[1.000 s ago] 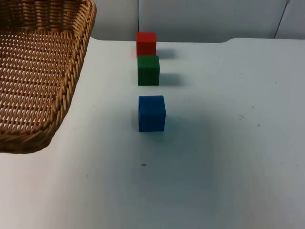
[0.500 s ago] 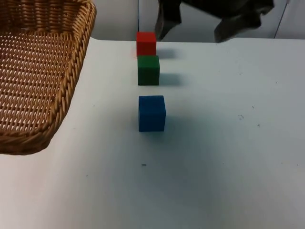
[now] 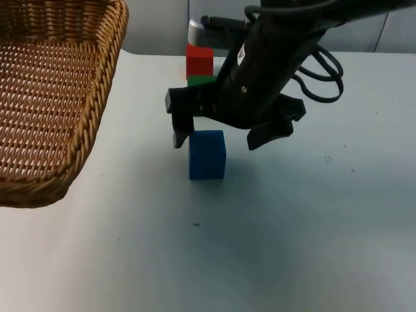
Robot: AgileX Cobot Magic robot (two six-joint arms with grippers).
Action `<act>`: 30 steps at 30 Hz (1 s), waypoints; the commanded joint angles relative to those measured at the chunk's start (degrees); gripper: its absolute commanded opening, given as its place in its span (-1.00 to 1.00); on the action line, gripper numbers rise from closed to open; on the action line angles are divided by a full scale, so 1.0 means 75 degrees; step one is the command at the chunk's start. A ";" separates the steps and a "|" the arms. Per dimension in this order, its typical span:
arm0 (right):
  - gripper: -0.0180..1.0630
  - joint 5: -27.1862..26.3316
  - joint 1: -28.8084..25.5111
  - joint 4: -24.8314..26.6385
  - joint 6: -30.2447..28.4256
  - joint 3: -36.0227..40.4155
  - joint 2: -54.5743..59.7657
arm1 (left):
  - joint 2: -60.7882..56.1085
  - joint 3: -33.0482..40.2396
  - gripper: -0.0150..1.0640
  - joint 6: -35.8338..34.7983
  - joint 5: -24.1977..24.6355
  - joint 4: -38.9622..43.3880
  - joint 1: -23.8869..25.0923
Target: Pick up the basket with the left hand and place the blue cube into the basket with the right hand.
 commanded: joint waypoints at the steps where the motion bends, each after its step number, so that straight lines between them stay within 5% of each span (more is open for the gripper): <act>1: 0.96 -0.0201 0.0009 -0.0017 0.0202 -0.0174 0.0161 | -0.0080 0.0004 -0.97 -0.0003 0.0049 -0.0336 -0.0020; 21: 0.80 -0.0594 0.0003 -0.0118 0.0371 -0.0878 0.1150 | -0.0080 0.0004 -0.97 -0.0003 0.0019 -0.0336 -0.0020; 24: 0.66 -0.0666 0.0003 -0.0218 0.0388 -0.0878 0.1176 | -0.0080 0.0004 -0.97 -0.0003 0.0019 -0.0336 -0.0020; 28: 0.14 -0.0635 0.0003 -0.0612 0.1007 -0.0878 0.1217 | -0.0080 0.0004 -0.97 -0.0003 0.0019 -0.0336 -0.0020; 30: 0.03 -0.0600 0.0003 -0.0707 0.1139 -0.0878 0.1214 | -0.0080 0.0004 -0.97 -0.0003 0.0003 -0.0336 -0.0020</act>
